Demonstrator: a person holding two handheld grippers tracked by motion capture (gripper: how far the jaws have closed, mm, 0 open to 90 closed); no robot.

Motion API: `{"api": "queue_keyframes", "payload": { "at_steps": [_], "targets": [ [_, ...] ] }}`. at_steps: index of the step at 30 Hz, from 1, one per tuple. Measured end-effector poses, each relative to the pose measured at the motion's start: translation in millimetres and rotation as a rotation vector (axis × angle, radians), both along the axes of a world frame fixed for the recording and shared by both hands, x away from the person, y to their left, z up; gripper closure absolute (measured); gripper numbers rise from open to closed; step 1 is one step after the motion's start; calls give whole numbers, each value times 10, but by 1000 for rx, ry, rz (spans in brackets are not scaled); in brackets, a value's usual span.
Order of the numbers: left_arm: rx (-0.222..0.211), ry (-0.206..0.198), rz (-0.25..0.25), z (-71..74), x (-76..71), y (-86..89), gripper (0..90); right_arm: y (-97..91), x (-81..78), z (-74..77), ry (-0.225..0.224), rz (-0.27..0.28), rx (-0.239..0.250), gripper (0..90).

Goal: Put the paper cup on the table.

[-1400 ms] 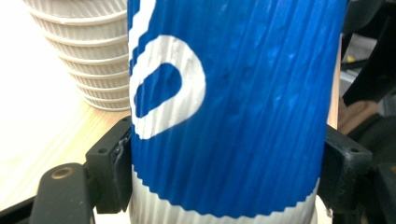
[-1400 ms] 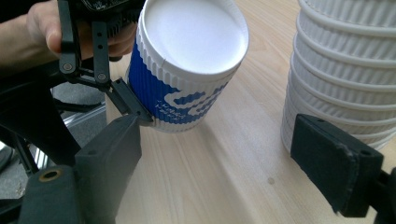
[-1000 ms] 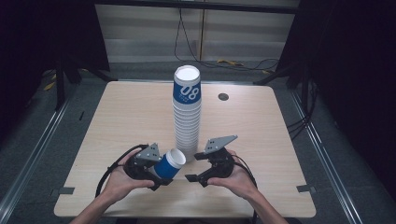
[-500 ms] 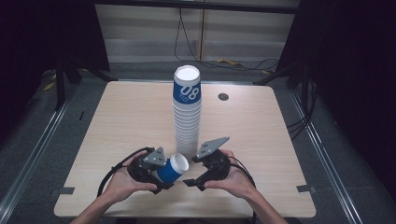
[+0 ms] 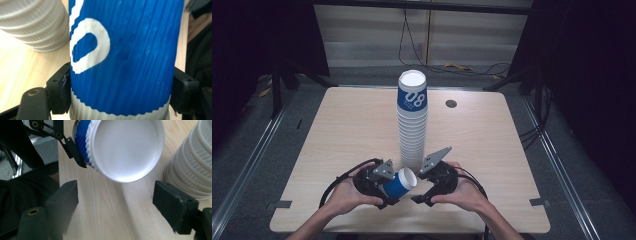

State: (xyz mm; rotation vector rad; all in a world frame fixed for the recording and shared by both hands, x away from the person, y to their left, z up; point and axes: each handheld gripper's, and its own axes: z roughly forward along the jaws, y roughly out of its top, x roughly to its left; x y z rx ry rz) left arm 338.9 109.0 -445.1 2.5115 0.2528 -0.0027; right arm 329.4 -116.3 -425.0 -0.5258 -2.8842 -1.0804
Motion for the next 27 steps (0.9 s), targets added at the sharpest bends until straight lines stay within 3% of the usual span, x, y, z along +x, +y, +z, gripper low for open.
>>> {"api": "queue_keyframes", "payload": {
  "at_steps": [5, 7, 14, 16, 27],
  "targets": [
    [17, -9, -22, -21, -7, -22, 215, 41, 2, -35, 7, 25, -58, 198],
    [25, -12, -25, -9, -7, -19, 215, 58, -1, -53, -12, 39, -88, 202],
    [58, -22, -55, -23, -33, -83, 214, 69, 2, -63, -21, 51, -121, 216],
    [82, -24, -65, -48, -55, -121, 214, 70, 0, -57, -23, 63, -114, 219],
    [77, -41, -95, 30, -118, -240, 214, 110, -50, 20, -54, 93, -106, 217]
  ]
}}
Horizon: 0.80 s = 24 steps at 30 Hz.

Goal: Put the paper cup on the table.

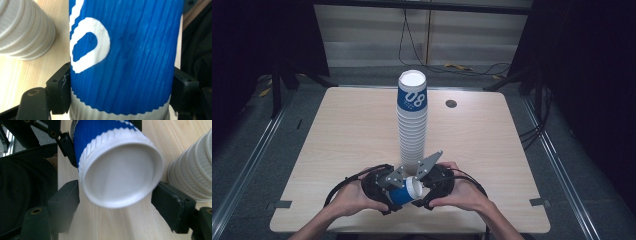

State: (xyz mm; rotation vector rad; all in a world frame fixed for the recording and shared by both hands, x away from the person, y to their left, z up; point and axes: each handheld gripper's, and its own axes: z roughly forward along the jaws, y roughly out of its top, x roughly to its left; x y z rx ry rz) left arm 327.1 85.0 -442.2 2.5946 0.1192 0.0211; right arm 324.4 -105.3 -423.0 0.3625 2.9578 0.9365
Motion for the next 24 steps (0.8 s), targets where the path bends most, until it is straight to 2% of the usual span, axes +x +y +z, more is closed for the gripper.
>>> {"api": "queue_keyframes", "payload": {
  "at_steps": [1, 2, 4, 7, 8, 12, 14, 15, 16, 17, 19, 20, 24],
  "targets": [
    [4, -4, -5, 5, -5, -13, 214, 8, -2, 5, 5, -1, 7, 212],
    [-22, 0, 24, -14, -32, -39, 214, 14, -2, 6, 6, 2, 8, 211],
    [37, -20, -37, 19, -7, -54, 214, 32, -7, 10, -5, -2, 11, 186],
    [44, -18, -46, 7, -25, -80, 213, 50, -19, -4, 13, 14, 20, 209],
    [70, -22, -71, 10, -19, -81, 213, 51, -18, -8, 14, 21, 21, 219],
    [63, -13, -79, -7, -35, -89, 212, 55, -29, -23, 35, 24, 21, 227],
    [99, -18, -112, -3, -25, -91, 210, 63, -30, -33, 46, 35, 20, 254],
    [76, -6, -98, -21, -37, -90, 209, 67, -33, -39, 49, 41, 22, 262],
    [72, -7, -98, -29, -37, -88, 209, 71, -29, -48, 45, 52, 26, 265],
    [23, 9, -58, -58, -67, -89, 209, 70, -37, -48, 51, 43, 21, 267],
    [12, 0, -56, -56, -74, -77, 209, 59, -36, -46, 45, 47, 27, 274],
    [10, -6, -71, -50, -68, -68, 208, 54, -39, -40, 37, 53, 40, 278],
    [-6, 0, -74, -42, -62, -28, 200, 48, -48, -29, 31, 59, 56, 283]
  ]
}}
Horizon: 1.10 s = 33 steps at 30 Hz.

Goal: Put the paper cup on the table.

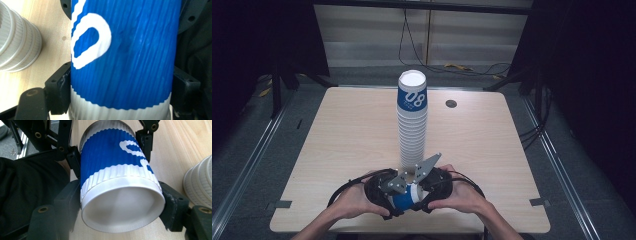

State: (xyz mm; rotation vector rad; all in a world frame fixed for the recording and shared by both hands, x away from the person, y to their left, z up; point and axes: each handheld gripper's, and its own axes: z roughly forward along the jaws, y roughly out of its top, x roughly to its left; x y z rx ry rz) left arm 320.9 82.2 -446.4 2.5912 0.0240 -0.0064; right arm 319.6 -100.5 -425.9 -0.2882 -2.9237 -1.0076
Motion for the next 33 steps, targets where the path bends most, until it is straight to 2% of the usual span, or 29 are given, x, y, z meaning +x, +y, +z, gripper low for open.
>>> {"api": "queue_keyframes", "payload": {
  "at_steps": [5, 6, 7, 10, 16, 21, 27, 30, 33],
  "targets": [
    [-17, 9, 4, -1, 19, 32, 190, -8, 12, 0, 17, -3, -7, 285],
    [-31, -2, 0, -3, 32, 34, 189, -7, 14, 1, 20, -6, -5, 284],
    [-33, 13, -2, 0, 30, 39, 187, -8, 15, 3, 25, -7, -6, 284],
    [-41, 11, -3, 12, 35, 42, 182, -17, 21, -1, 29, 2, -7, 284],
    [-86, 24, 9, 31, 55, 68, 174, -50, 25, 0, 38, -9, -8, 284],
    [-95, 21, 32, 43, 69, 103, 166, -57, 45, -15, 39, -10, -4, 285],
    [-135, 15, 46, 62, 90, 143, 163, -89, 52, 7, 38, -33, 5, 286],
    [-145, 23, 47, 81, 84, 168, 159, -90, 52, 0, 22, -23, 6, 286],
    [-156, 17, 56, 93, 90, 185, 159, -99, 48, -4, 32, -38, 2, 286]
  ]
}}
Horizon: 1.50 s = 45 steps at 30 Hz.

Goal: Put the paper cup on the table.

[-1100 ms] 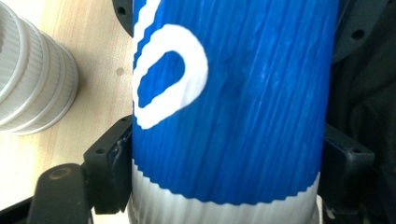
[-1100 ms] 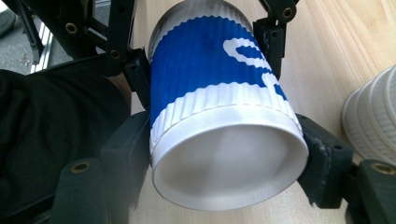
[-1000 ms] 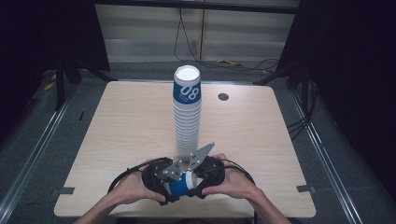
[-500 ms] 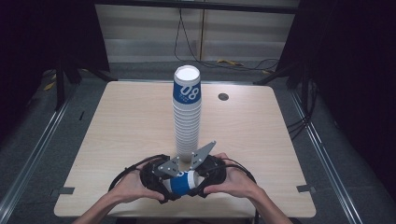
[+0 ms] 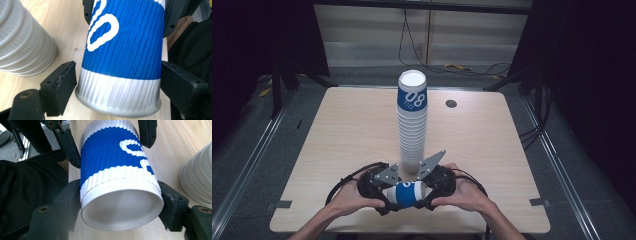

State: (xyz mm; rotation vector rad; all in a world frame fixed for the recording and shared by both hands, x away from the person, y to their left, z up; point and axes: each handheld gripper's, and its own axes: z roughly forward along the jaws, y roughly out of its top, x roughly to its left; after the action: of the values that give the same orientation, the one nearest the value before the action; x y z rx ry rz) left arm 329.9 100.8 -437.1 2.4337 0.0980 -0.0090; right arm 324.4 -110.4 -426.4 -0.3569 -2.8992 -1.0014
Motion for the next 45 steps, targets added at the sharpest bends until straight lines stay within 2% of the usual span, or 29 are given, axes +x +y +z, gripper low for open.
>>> {"api": "queue_keyframes", "payload": {
  "at_steps": [5, 9, 15, 19, 21, 26, 28, 29, 38, 41, 45],
  "targets": [
    [-38, -12, 21, 37, 21, 41, 159, -30, 19, -4, -4, -19, 4, 286],
    [-98, -5, 49, 64, 48, 97, 159, -56, 28, -13, -3, -28, 7, 286],
    [-138, -1, 76, 45, 73, 110, 162, -105, 48, -6, -4, -43, 3, 284],
    [-184, 8, 101, 38, 77, 186, 161, -181, 71, -12, -7, -75, 5, 284],
    [-211, 14, 125, 30, 83, 225, 161, -225, 70, -6, -24, -100, 24, 284],
    [-262, 22, 157, 7, 82, 306, 161, -278, 78, -16, -29, -124, 37, 284],
    [-280, 23, 165, -16, 81, 328, 161, -290, 85, -27, -32, -135, 45, 284],
    [-275, 18, 167, -29, 81, 336, 161, -296, 84, -31, -34, -144, 47, 284],
    [-323, 19, 207, -152, 69, 415, 160, -402, 114, -62, -15, -186, 134, 283],
    [-336, 12, 223, -157, 63, 417, 160, -426, 116, -91, -3, -192, 158, 283],
    [-359, -2, 227, -149, 66, 409, 160, -457, 111, -90, -12, -200, 201, 283]
  ]
}}
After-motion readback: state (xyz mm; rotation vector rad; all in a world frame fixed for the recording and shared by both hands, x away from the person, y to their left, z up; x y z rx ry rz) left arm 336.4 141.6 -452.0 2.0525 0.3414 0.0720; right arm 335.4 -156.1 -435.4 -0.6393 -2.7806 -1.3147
